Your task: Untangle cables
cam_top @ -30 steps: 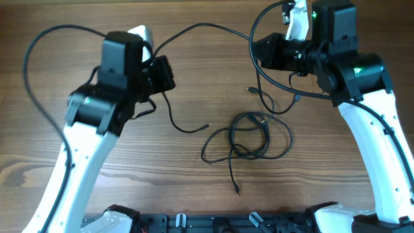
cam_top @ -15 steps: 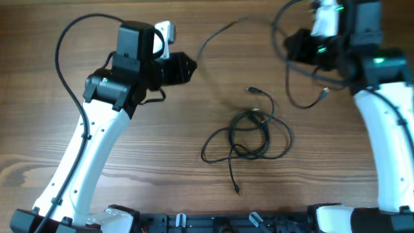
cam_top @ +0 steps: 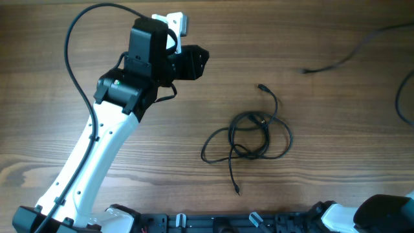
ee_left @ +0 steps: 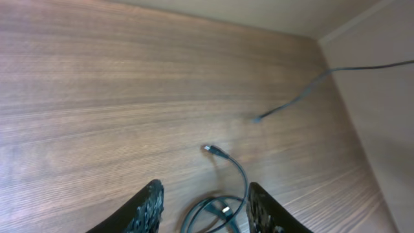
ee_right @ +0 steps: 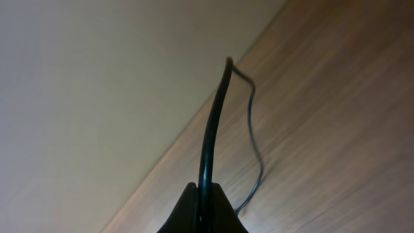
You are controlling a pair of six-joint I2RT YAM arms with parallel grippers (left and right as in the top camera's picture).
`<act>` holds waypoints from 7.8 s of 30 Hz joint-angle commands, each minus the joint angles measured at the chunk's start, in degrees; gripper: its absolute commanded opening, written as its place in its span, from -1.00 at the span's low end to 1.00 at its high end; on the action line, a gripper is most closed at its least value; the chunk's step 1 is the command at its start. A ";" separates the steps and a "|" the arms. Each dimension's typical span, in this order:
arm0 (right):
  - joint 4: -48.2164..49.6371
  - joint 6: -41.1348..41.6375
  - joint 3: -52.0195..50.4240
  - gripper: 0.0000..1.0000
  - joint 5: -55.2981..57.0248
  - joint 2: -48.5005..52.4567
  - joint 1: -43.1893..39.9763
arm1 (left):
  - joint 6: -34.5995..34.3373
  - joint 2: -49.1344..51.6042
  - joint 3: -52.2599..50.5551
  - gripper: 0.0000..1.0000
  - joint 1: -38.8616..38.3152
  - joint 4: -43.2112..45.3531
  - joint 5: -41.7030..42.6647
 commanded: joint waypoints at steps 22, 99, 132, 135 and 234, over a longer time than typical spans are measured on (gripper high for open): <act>-3.54 -6.16 1.88 0.99 14.88 16.02 5.11 | 2.14 0.13 0.37 -0.10 0.11 -3.69 -3.63; -16.28 -24.44 1.70 0.99 5.16 12.74 25.75 | 15.69 15.58 3.08 -0.92 -21.42 -16.44 -3.63; -16.74 -34.75 1.70 0.91 -5.79 12.74 51.15 | -7.34 -17.35 7.93 -0.92 2.25 -6.47 -9.33; -14.49 -34.97 1.70 0.90 -2.32 12.74 55.10 | -7.41 -17.35 7.93 -0.92 6.97 -6.93 2.56; 10.32 3.65 -16.59 -0.11 24.37 28.37 80.24 | -8.33 -11.85 7.91 -0.92 30.29 -23.39 -8.48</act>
